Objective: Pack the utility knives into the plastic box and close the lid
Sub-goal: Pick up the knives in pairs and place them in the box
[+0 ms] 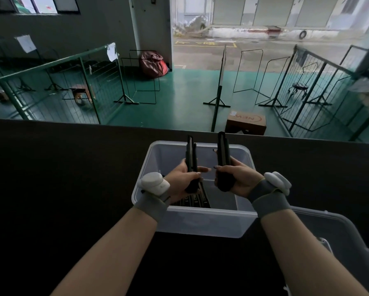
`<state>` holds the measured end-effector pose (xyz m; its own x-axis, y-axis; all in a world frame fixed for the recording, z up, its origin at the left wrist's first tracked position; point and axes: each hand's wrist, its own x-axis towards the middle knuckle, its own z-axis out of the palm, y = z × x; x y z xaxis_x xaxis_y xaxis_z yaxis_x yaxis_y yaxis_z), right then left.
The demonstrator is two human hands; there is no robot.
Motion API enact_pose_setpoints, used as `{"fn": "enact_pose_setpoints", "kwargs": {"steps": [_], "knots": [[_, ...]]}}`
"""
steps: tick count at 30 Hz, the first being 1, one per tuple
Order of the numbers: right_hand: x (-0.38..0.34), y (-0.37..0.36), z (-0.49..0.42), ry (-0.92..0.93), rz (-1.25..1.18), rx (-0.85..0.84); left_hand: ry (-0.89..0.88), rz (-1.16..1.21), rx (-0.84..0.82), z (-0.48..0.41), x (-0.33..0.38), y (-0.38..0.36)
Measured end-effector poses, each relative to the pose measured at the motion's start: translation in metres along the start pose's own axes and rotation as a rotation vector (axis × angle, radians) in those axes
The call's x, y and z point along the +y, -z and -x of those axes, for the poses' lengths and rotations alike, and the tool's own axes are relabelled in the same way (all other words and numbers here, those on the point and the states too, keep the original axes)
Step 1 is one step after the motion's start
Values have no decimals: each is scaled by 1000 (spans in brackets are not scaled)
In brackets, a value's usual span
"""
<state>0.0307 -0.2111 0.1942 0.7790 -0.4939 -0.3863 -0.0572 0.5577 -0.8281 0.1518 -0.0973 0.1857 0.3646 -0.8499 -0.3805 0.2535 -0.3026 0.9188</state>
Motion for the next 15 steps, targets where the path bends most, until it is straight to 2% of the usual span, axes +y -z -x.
{"fn": "enact_pose_setpoints", "kwargs": {"steps": [4,6,11,15], "knots": [[-1,5,-16,0,26,27,71,60,-108,-14,4,12],[1,11,-26,-2,45,66,107,106,-112,-23,5,14],[11,31,-56,-35,161,281,161,60,34,-54,-9,13],[15,49,-79,-84,384,395,180,-137,169,-94,-25,12]]}}
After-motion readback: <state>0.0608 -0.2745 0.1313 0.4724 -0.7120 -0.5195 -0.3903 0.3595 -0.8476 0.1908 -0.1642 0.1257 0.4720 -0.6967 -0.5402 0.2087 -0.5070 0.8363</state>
